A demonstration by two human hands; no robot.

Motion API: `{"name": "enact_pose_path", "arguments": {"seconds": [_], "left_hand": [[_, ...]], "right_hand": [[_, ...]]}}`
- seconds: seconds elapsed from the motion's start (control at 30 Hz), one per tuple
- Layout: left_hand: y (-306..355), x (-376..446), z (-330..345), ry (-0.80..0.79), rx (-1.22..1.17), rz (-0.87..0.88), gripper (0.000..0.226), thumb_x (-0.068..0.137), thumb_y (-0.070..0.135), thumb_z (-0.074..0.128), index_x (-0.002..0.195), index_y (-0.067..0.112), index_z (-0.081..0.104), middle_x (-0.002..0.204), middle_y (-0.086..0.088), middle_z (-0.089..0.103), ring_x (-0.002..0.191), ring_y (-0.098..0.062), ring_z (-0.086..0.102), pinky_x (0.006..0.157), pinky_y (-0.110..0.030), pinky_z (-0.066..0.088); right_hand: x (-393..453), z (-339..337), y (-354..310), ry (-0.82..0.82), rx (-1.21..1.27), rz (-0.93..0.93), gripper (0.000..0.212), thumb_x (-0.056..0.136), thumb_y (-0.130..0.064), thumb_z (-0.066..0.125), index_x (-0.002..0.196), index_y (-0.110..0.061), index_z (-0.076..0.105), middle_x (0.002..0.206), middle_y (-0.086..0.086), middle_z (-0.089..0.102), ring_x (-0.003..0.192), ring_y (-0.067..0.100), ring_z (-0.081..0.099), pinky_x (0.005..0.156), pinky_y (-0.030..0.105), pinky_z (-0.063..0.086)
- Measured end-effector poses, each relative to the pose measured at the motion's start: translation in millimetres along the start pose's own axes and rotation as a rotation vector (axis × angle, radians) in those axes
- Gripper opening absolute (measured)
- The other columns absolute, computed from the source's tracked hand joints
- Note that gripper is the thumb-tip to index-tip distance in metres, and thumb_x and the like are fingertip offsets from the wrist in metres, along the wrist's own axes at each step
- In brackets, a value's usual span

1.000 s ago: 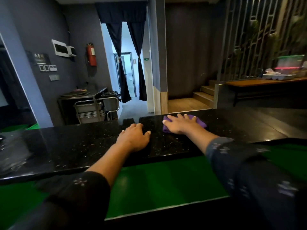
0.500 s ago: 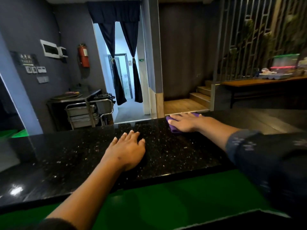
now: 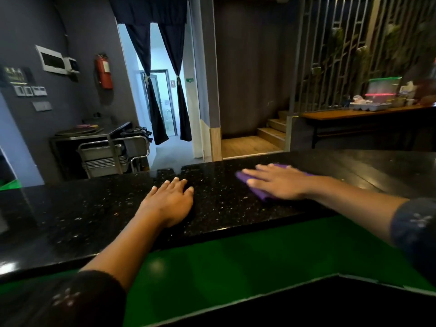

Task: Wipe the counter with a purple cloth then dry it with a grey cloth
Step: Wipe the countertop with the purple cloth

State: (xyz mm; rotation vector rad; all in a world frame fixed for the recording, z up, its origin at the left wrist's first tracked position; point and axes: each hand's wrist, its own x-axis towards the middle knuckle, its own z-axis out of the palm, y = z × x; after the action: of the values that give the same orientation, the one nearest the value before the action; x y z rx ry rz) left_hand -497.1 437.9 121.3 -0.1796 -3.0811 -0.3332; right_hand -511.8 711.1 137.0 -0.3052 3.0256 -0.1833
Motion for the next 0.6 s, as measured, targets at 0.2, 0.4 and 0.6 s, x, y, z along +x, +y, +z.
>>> {"name": "enact_pose_path", "arguments": {"seconds": [0.2,0.4,0.6], "left_hand": [[3,0,-1,0.011,-0.027,0.009,0.059,0.098,0.045,0.018,0.152,0.02,0.015,0.16,-0.003,0.007,0.147,-0.021,0.005,0.118,-0.044,0.001],[4,-7,-5,-0.005,-0.039,0.028,0.059,0.099,0.043,0.019,0.152,0.017,0.014,0.16,-0.005,0.007,0.147,-0.022,0.005,0.118,-0.045,0.002],[0,-10,-7,0.006,-0.044,0.065,0.059,0.099,0.043,0.02,0.151,0.015,0.016,0.16,-0.007,0.01,0.147,-0.024,0.006,0.118,-0.044,0.003]], "right_hand": [[-15,1,-14,0.06,0.054,0.272,0.064,0.089,-0.075,0.013,0.148,-0.051,0.008,0.163,-0.002,0.001,0.149,0.027,0.0,0.114,0.058,-0.004],[-62,19,-91,0.071,0.016,0.096,0.06,0.091,-0.072,0.013,0.148,-0.052,0.006,0.163,-0.004,-0.001,0.15,0.025,-0.001,0.114,0.057,-0.005],[-101,15,-31,0.078,0.039,0.194,0.06,0.088,-0.072,0.009,0.146,-0.056,0.007,0.163,-0.011,0.001,0.15,0.019,0.0,0.115,0.054,-0.002]]}}
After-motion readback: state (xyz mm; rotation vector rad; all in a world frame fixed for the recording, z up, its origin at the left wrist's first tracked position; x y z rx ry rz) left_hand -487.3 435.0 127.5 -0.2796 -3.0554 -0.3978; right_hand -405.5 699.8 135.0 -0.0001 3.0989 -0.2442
